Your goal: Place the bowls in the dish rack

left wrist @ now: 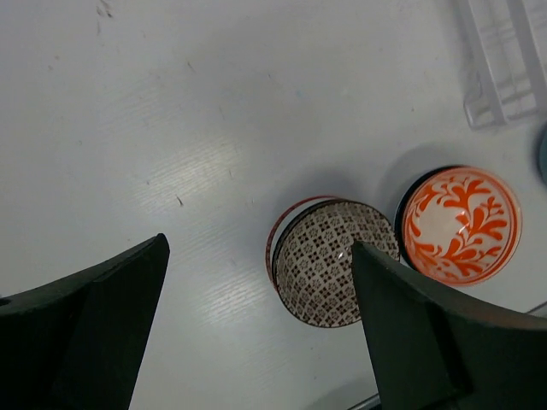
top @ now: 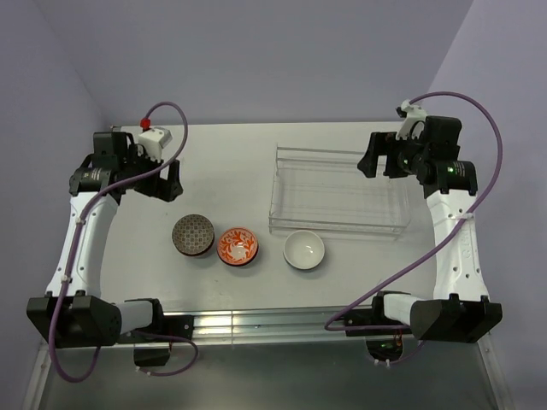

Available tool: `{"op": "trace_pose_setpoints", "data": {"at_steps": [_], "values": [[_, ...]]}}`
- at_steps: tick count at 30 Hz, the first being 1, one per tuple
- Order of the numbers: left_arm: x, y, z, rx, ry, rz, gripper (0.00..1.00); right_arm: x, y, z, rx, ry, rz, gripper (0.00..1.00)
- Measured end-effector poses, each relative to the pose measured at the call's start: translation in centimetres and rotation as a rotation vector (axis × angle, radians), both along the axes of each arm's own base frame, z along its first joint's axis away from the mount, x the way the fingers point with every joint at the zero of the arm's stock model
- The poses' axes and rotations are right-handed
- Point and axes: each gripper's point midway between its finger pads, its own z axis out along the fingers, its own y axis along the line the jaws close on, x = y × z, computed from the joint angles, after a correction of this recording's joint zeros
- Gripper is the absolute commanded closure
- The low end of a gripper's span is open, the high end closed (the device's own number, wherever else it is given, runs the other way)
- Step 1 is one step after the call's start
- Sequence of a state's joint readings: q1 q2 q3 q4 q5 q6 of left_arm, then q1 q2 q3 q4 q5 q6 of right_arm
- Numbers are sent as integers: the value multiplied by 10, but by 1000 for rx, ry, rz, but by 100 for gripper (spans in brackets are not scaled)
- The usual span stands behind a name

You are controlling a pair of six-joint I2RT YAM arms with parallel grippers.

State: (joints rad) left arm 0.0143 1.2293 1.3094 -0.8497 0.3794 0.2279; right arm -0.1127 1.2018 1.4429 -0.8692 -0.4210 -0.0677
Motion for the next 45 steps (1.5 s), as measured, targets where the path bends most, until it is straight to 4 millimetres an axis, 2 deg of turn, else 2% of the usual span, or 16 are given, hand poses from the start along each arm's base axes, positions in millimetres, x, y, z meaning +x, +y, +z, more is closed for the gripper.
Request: {"op": "trace_pose_setpoints", "data": {"at_steps": [5,11,17,22,33,37,40,45], "values": [[-11,2,-22,84,68,-134,13,-5,9,-11,29,32,41,0],[-18,1,-34,169,65,-304,28,-9,22,-21,53,75,90,0],[-23,-16,-65,206,114,-511,41,-9,32,-29,62,113,123,0],[-28,-28,-89,207,120,-629,44,-9,33,-29,61,115,129,0],[-27,-45,-110,243,70,-753,49,-10,34,-30,51,118,132,0],[-31,-45,-110,259,59,-796,45,-10,34,-31,46,117,131,0],[-41,-44,-99,282,15,-839,44,-10,34,-31,44,116,135,0],[-74,-41,-77,335,-67,-936,40,-11,36,-31,40,116,145,0]]}}
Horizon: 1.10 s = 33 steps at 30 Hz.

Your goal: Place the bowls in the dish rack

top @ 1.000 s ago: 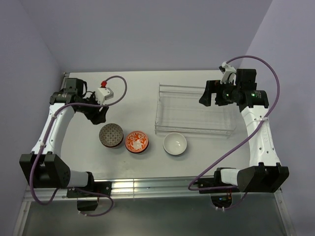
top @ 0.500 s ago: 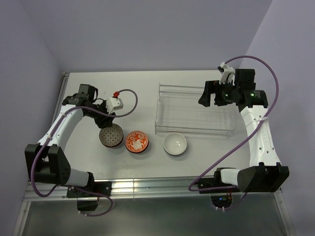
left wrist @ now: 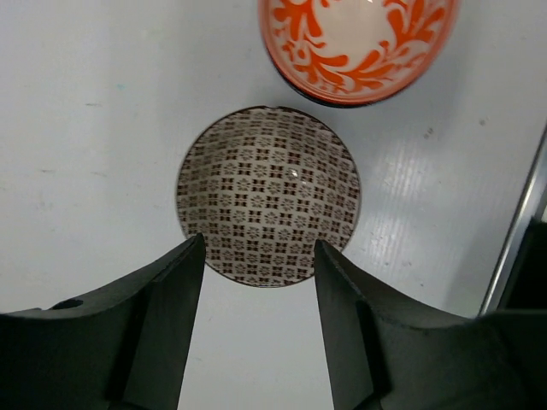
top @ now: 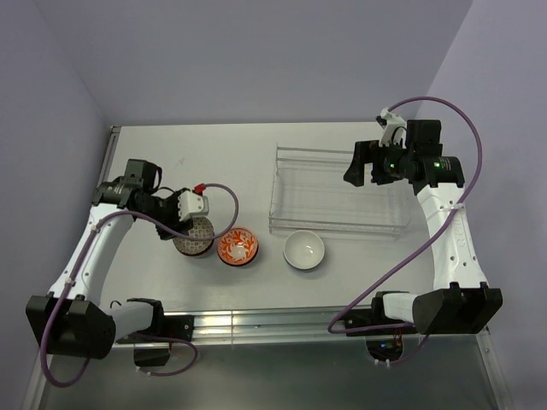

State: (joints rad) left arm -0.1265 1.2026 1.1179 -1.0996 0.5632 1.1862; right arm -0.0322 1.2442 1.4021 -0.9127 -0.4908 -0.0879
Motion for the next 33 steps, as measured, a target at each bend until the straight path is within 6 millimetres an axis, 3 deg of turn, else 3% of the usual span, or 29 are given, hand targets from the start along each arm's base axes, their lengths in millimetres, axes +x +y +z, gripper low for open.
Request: {"op": "trace_pose_setpoints", "data": {"at_steps": [3,8,13,18,33], "values": [[-18,1,-10,17,32,-45,37,0,1,0,-1,0,6,0],[-44,-3,-43,50,129,-96,33,-1,3,0,-4,-2,15,0],[-56,-8,-67,90,155,-144,34,-1,4,0,-5,-1,18,0],[-56,-3,-82,132,145,-150,37,-2,5,-1,-5,3,22,0],[-47,-2,-97,161,172,-149,53,-3,5,-4,-9,15,24,0]]}}
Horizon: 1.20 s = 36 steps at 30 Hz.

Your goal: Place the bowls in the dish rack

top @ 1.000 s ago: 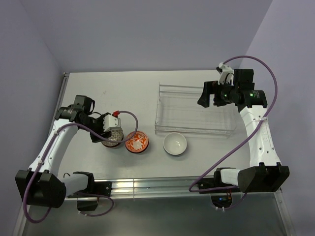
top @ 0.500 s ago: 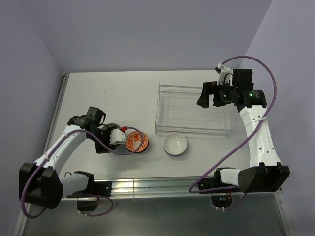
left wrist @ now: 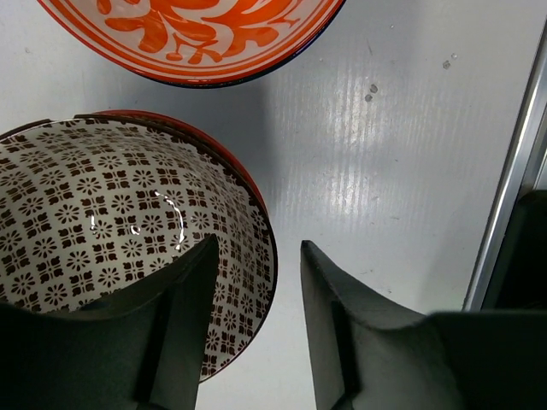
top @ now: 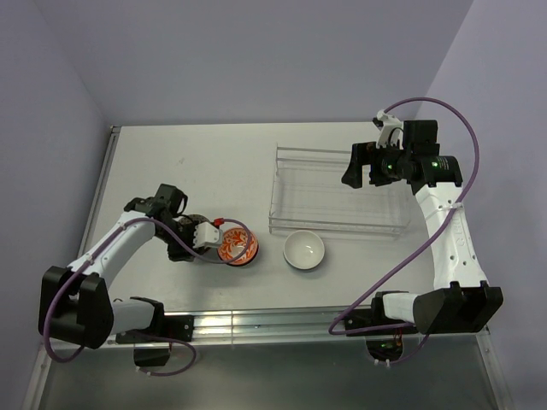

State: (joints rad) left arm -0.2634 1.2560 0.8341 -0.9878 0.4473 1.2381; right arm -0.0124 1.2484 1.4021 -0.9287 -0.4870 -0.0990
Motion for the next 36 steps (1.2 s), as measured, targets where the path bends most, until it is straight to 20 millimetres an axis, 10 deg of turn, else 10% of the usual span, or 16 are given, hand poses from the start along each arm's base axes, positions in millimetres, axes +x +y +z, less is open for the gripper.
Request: {"op": "trace_pose_setpoints", "data": {"at_steps": [17,36], "values": [[0,-2,5,-6,4,-10,100,1,2,1,12,12,-1,0],[9,-13,65,-104,-102,109,100,10,29,32,241,4,-41,0]]}}
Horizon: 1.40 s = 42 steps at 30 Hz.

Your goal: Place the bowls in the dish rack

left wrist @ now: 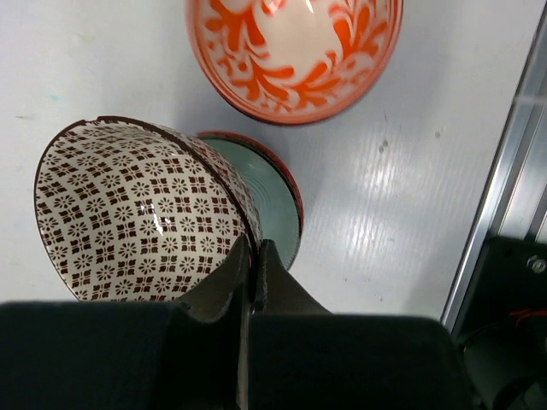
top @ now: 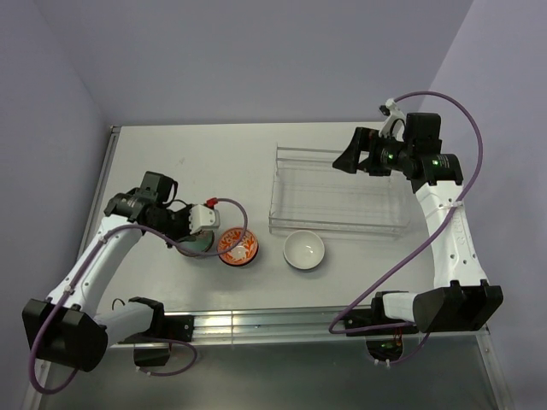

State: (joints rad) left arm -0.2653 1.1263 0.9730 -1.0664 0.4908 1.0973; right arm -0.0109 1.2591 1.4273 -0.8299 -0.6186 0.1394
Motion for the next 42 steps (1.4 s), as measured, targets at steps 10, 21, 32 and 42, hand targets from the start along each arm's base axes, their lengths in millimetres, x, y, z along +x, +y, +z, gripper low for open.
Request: {"op": "trace_pose_setpoints", "data": {"at_steps": [10,21,32,42], "values": [[42,-47,96,-344,-135,176,100,12,10,14,157,35,-92,0],[68,-141,196,-735,-226,213,100,16,40,47,376,-3,-121,0],[78,-237,184,-789,-114,202,100,4,71,40,428,31,-39,0],[84,-292,173,-792,-71,166,100,-5,75,2,446,135,-49,0]]}}
